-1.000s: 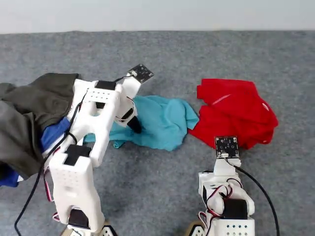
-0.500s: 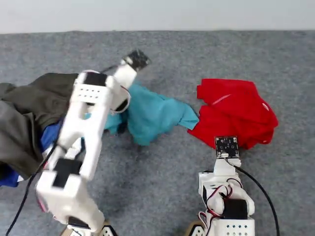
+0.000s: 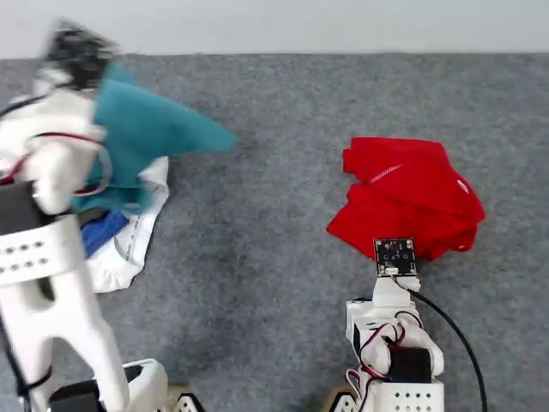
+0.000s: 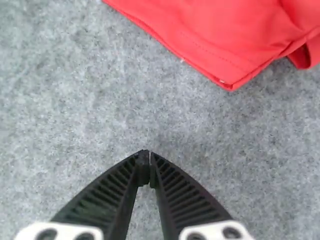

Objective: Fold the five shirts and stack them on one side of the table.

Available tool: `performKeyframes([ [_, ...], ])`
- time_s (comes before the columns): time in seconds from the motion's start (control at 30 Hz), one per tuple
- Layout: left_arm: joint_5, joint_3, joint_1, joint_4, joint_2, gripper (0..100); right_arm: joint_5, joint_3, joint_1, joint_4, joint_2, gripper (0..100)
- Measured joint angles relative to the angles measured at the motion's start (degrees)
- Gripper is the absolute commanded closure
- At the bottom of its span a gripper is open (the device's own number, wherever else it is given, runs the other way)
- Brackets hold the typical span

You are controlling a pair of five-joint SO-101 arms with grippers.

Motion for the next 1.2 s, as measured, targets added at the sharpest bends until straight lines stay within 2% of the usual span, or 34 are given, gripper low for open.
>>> performKeyframes([
  [0.13,-2.2,1.4,-10.5,-0.2,-0.1,99,0.0,0.0,0.0,0.0,0.0,98.8],
  [0.3,-4.7,10.5,-18.2,-4.4,-0.2,97,0.0,0.0,0.0,0.0,0.0,98.8],
  [0.37,-4.9,13.9,-20.2,-5.6,-0.2,90,0.0,0.0,0.0,0.0,0.0,98.8],
  [0.47,-4.9,16.5,-22.2,-5.7,-0.2,74,0.0,0.0,0.0,0.0,0.0,98.8],
  [0.57,-4.9,17.0,-24.0,-4.9,-0.3,71,0.0,0.0,0.0,0.0,0.0,98.8],
  [0.7,-4.9,16.8,-24.2,-0.4,-0.3,71,0.0,0.0,0.0,0.0,0.0,98.8],
  [0.87,-4.6,10.1,-24.1,9.9,-0.6,71,0.0,0.0,0.0,0.0,0.0,98.8],
  [1.03,3.6,0.8,-22.0,19.3,-1.0,71,0.0,0.0,0.0,0.0,0.0,98.8],
  [1.2,7.0,-4.9,-19.4,24.8,-2.2,71,0.0,0.0,0.0,0.0,0.0,98.8],
])
